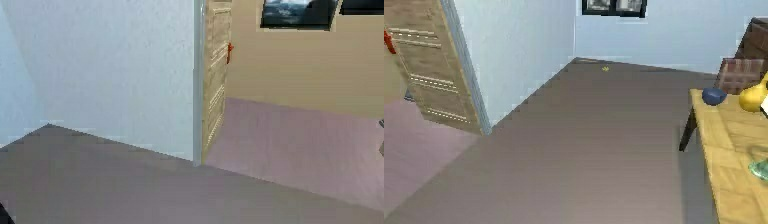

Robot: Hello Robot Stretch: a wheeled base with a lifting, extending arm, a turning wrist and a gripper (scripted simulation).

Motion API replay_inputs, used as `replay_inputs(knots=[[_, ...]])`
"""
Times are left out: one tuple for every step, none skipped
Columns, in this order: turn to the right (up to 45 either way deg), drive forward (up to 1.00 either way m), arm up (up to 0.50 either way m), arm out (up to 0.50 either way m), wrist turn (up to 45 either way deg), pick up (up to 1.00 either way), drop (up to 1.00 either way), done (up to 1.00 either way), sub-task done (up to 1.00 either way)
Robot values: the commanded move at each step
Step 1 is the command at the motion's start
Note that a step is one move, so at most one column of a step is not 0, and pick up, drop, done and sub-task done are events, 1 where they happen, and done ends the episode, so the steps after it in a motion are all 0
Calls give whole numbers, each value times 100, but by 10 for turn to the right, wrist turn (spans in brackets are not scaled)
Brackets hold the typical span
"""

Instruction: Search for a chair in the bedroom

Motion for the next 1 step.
replay_inputs(knots=[[180, 0, 0, 0, 0, 0, 0, 0, 0]])
